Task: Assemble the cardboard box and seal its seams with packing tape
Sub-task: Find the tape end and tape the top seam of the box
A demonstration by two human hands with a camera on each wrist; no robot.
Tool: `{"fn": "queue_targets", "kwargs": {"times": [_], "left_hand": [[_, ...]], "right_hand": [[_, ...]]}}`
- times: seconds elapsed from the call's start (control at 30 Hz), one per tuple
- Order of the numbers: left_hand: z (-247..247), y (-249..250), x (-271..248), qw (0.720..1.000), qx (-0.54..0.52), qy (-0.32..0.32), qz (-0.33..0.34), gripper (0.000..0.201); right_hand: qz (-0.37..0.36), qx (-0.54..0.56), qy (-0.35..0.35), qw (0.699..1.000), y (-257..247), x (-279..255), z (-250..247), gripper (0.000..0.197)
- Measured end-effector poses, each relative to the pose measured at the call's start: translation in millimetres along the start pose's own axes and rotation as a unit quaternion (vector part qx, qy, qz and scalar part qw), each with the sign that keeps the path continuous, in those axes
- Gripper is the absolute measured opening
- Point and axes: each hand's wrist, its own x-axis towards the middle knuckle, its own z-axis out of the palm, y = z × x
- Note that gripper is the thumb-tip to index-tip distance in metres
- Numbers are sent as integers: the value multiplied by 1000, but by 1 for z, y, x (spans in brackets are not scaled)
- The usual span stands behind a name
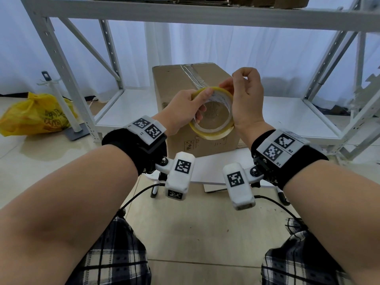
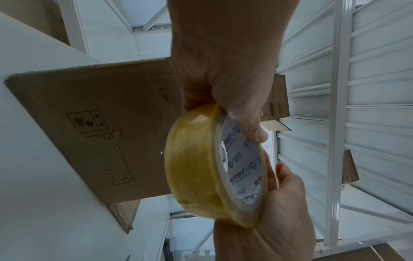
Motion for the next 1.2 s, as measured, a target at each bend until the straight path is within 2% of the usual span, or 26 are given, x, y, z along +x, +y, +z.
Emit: {"fn": "queue_targets", "kwargs": {"times": [0.4,0.5,0.57,0.63,0.67,0.73,0.8,0.87,0.93,1.03,1.13,1.2], "left_hand": [[-1,0,-1,1000,7,-6,-12,38],[-4,2,0,1000,-2,1,-7,36],[-6,5,1,1000,0,5,28,35],[-9,7,2,997,-1,16,74,31],[-11,7,2,995,-6,25,94,31],[-14,6,3,991,-18,54,121,34],[-16,4,4,989,-6,77,127,34],[-15,4,5,989,20,77,128,28],[-12,6,8,986,42,87,133,24],[-8,9,13,984,75,96,133,22],[-2,8,12,982,143,55,106,24],[0,7,11,977,182,43,98,25]], "right_hand": [[-39,-63,30,997,6,1,3,16],[-22,-63,28,997,5,3,2,17],[27,-10,19,999,1,6,1,15],[117,38,-27,992,-1,11,-1,12],[172,61,-74,980,-1,13,-4,22],[259,143,-195,935,0,13,-12,38],[293,215,-258,895,-4,11,-19,35],[290,237,-259,890,-7,14,-24,29],[262,207,-250,909,-8,16,-27,28],[182,65,-254,948,-6,18,-33,15],[138,-51,-298,943,-4,10,-36,13],[131,-95,-286,944,-2,6,-35,11]]}}
